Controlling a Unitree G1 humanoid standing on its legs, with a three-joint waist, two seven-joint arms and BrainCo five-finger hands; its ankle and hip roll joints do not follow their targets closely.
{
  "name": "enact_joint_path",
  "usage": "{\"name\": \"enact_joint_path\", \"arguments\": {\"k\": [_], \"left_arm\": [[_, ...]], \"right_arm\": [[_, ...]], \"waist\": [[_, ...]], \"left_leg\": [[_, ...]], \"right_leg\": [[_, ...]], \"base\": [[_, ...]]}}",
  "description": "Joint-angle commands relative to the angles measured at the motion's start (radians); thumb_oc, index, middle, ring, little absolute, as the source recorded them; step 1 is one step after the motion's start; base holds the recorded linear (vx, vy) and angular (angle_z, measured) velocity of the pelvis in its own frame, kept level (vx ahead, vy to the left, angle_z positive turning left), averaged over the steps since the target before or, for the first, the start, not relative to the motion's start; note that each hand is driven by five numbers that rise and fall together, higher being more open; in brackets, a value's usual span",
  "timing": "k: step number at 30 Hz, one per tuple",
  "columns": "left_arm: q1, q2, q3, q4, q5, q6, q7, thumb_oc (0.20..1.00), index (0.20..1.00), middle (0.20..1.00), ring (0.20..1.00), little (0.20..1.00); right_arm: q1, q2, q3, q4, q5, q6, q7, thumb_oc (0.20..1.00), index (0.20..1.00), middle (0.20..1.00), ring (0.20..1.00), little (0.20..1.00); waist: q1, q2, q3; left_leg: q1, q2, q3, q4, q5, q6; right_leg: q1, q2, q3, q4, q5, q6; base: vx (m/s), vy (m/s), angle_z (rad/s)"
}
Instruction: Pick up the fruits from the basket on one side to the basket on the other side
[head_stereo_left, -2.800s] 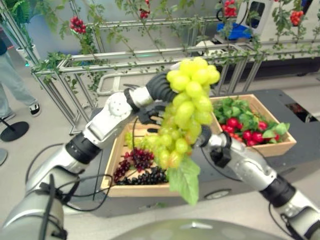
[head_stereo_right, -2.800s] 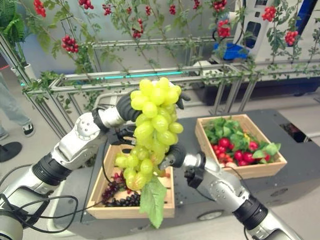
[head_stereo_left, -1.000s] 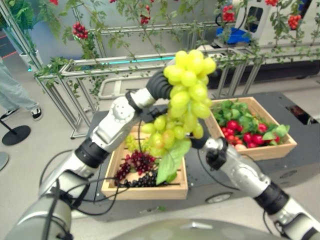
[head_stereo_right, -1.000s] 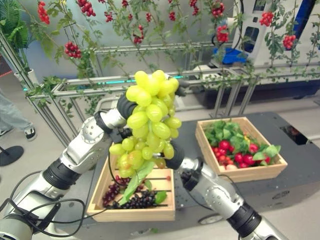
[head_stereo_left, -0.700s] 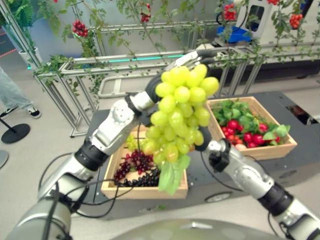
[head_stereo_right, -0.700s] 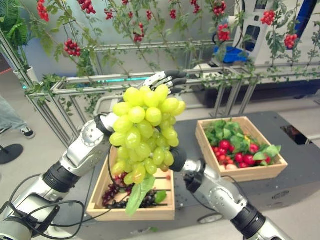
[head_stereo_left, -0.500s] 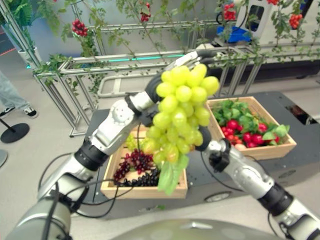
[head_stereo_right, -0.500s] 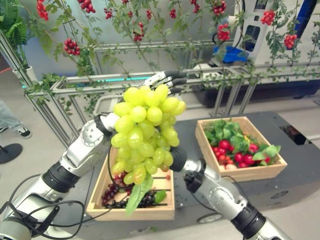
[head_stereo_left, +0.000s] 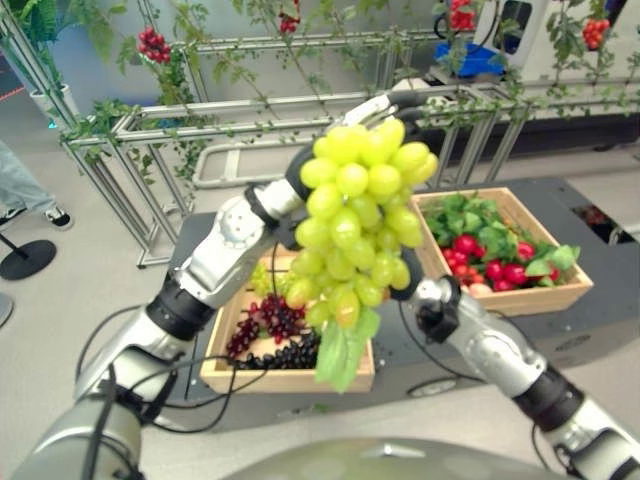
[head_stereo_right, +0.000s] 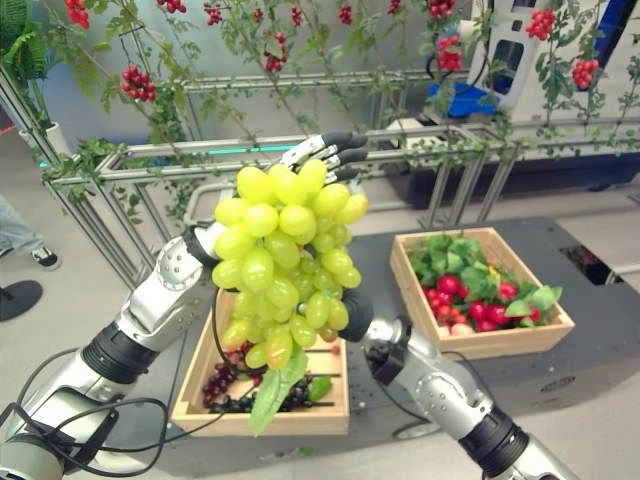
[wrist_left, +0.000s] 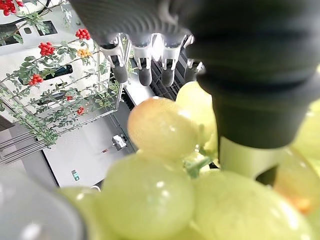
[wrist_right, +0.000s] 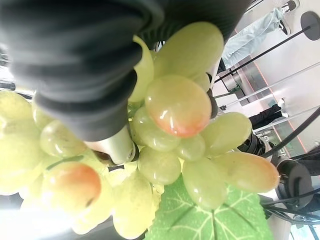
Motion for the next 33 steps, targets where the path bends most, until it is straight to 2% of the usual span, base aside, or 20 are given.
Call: {"name": "enact_joint_path", "arguments": {"k": [1, 5, 9, 16, 29, 31, 32, 33], "left_arm": [[-0.068, 0.033, -0.018, 0.066, 0.065, -0.009, 0.012, 1.000, 1.000, 1.000, 1.000, 1.000], [-0.151, 0.014, -0.104, 0.105, 0.149, 0.016, 0.000, 1.000, 1.000, 1.000, 1.000, 1.000], [-0.203, -0.062, -0.166, 0.184, 0.223, 0.038, -0.004, 1.000, 1.000, 1.000, 1.000, 1.000], [-0.204, -0.111, -0.191, 0.265, 0.316, 0.059, -0.007, 1.000, 1.000, 1.000, 1.000, 1.000], [-0.132, -0.093, -0.195, 0.320, 0.507, 0.099, -0.049, 1.000, 1.000, 1.000, 1.000, 1.000], [-0.113, -0.095, -0.195, 0.347, 0.561, 0.103, -0.050, 1.000, 1.000, 1.000, 1.000, 1.000], [-0.105, -0.087, -0.204, 0.354, 0.632, 0.107, -0.076, 1.000, 1.000, 1.000, 1.000, 1.000], [-0.105, -0.087, -0.204, 0.354, 0.633, 0.107, -0.076, 1.000, 1.000, 1.000, 1.000, 1.000]], "right_arm": [[-0.066, 0.067, -0.010, -0.133, 0.077, -0.045, 0.051, 0.200, 0.200, 0.200, 0.200, 0.200], [-0.084, 0.072, 0.020, -0.130, 0.080, -0.038, 0.047, 0.200, 0.200, 0.200, 0.200, 0.200], [-0.106, 0.079, 0.039, -0.135, 0.081, -0.036, 0.042, 0.200, 0.200, 0.200, 0.200, 0.200], [-0.111, 0.081, 0.047, -0.139, 0.086, -0.031, 0.036, 0.200, 0.200, 0.200, 0.200, 0.200], [-0.102, 0.082, 0.049, -0.141, 0.105, -0.016, 0.035, 0.200, 0.200, 0.200, 0.200, 0.200], [-0.105, 0.081, 0.050, -0.139, 0.103, -0.013, 0.035, 0.200, 0.200, 0.200, 0.200, 0.200], [-0.107, 0.082, 0.052, -0.139, 0.104, -0.007, 0.038, 0.200, 0.200, 0.200, 0.200, 0.200], [-0.107, 0.083, 0.052, -0.139, 0.104, -0.007, 0.038, 0.200, 0.200, 0.200, 0.200, 0.200]], "waist": [[-0.009, -0.030, 0.000], [-0.012, -0.028, 0.003], [-0.017, -0.023, 0.011], [-0.022, -0.015, 0.014], [-0.024, -0.008, 0.012], [-0.023, -0.007, 0.012], [-0.023, -0.006, 0.014], [-0.023, -0.006, 0.013]], "left_leg": [[-0.010, -0.049, 0.010, 0.002, -0.024, 0.050], [-0.012, -0.050, 0.008, 0.002, -0.024, 0.051], [-0.015, -0.053, 0.006, 0.003, -0.025, 0.053], [-0.017, -0.054, 0.006, 0.005, -0.027, 0.055], [-0.014, -0.054, 0.013, 0.007, -0.033, 0.056], [-0.014, -0.054, 0.014, 0.007, -0.033, 0.057], [-0.014, -0.054, 0.014, 0.007, -0.034, 0.057], [-0.013, -0.054, 0.014, 0.007, -0.034, 0.057]], "right_leg": [[0.062, 0.005, -0.006, 0.079, -0.133, 0.054], [0.061, 0.005, -0.006, 0.081, -0.133, 0.056], [0.056, 0.004, -0.006, 0.086, -0.134, 0.057], [0.053, 0.003, -0.006, 0.089, -0.136, 0.057], [0.053, 0.003, 0.003, 0.088, -0.140, 0.055], [0.053, 0.003, 0.002, 0.089, -0.142, 0.055], [0.052, 0.003, 0.003, 0.090, -0.142, 0.055], [0.052, 0.003, 0.003, 0.091, -0.143, 0.055]], "base": [[0.00, 0.000, 0.00], [0.00, 0.000, 0.00], [0.00, 0.000, 0.00], [0.00, 0.000, 0.00], [0.00, 0.000, 0.00], [0.00, 0.000, 0.00], [0.00, 0.000, 0.00], [0.00, 0.000, 0.00]]}}
